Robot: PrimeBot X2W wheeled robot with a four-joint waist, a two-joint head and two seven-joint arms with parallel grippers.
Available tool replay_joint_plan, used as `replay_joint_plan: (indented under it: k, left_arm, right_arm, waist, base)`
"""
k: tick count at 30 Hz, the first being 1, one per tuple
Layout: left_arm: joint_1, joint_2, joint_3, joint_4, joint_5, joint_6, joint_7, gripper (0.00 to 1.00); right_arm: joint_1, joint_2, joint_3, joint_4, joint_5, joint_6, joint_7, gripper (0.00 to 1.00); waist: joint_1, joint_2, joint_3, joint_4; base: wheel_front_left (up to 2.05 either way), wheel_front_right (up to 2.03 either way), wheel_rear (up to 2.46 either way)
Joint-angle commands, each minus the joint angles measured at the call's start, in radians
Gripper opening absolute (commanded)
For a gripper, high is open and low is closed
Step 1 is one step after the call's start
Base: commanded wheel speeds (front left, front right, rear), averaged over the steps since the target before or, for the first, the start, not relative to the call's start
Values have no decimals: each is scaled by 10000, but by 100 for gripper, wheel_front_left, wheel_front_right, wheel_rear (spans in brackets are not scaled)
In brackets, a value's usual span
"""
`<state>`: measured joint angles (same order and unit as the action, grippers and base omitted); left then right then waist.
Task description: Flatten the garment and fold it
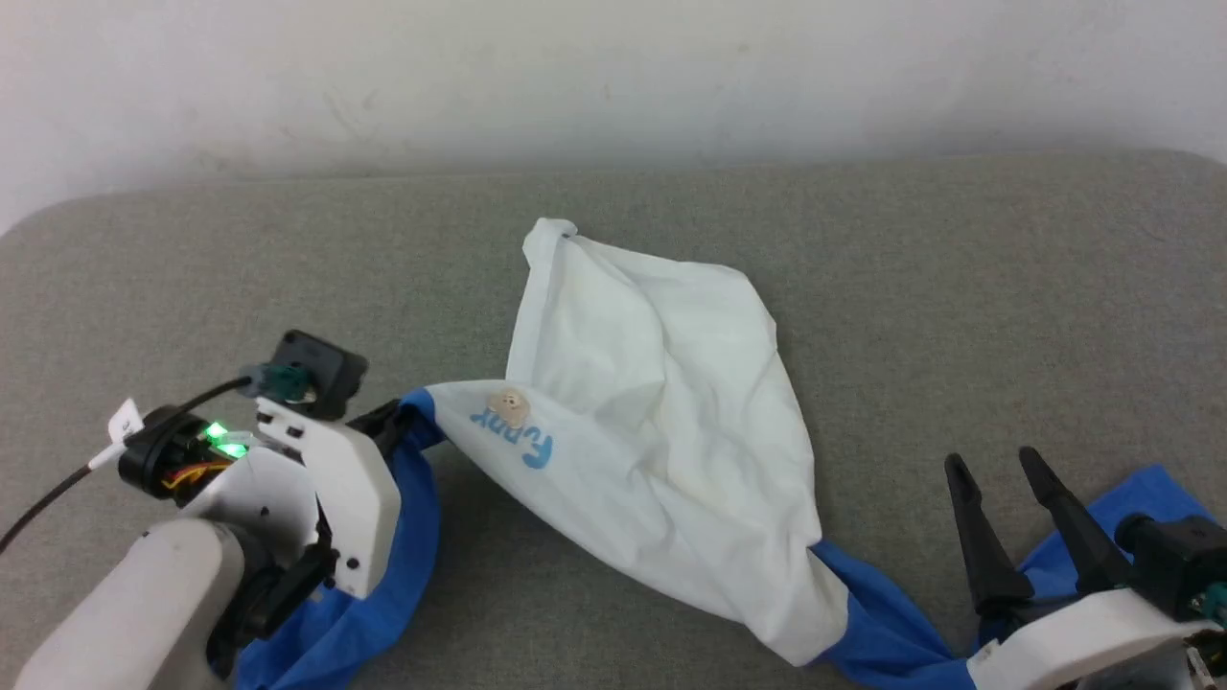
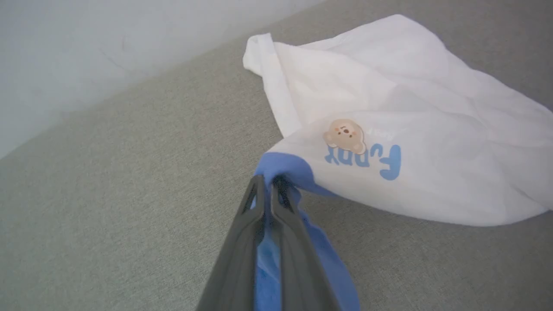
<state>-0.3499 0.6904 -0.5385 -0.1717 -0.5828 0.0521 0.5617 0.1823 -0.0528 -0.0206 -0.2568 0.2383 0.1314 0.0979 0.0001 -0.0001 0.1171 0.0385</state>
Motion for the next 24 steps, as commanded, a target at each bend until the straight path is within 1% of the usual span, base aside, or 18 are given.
replay_joint_plan:
  k: [1,4,8,9,10,13,15,19,22,24]
  left_arm:
    - [82,-384,169,770,-292,76,-431,0]
    - [11,-970,310,2462,-552,46,-1166,0]
    - [84,-1530,361,4243,-860,-21,-1696,0]
    - [176,-1710,417,4498,-1067,-32,-1756,24]
    - [261,-1899,518,4637,-1311,-47,-1847,99]
    - [458,-2237,916,4568,-1918,-94,-2217,100]
    - [577,-2378,1281,4058,-2334,-103,-2496,100]
    - [580,-2074,1574,2725,-2470,-29,-2440,100]
    - [140,-1847,1572,2003,-2144,172,-2258,100]
    - [-380,-1718,1370,1935,-1683,276,-2062,100]
  right_arm:
    - [-224,26,64,-33,-15,-7,41,100]
    - [-374,26,91,-28,-29,-7,79,100]
    - [-476,26,138,28,-26,-7,81,100]
    - [-471,26,126,42,-34,-7,76,100]
    - [-456,26,109,51,-45,-7,71,100]
    - [-389,26,74,63,-47,-7,73,100]
    - [-325,26,50,64,-47,-7,100,100]
    - [-260,26,35,-24,-74,-7,145,100]
    - [-298,26,76,-107,-80,-7,193,100]
    - [-377,26,142,-150,-88,-7,222,100]
  waist:
    - [-1,1,322,-198]
    - [-1,1,534,-334]
    - [-1,1,627,-527]
    - [-1,1,617,-548]
    - [-1,1,596,-554]
    - [-1,1,461,-542]
    - [-1,1,320,-495]
    - [-1,1,75,-367]
    - [-1,1,34,-330]
    - [-1,1,113,-385]
  base:
    - [0,0,0]
    - [0,0,0]
    - [0,0,0]
    - [0,0,0]
    - [0,0,0]
    - [0,0,0]
    - [0,0,0]
    - [0,0,0]
    - [0,0,0]
    - [0,0,0]
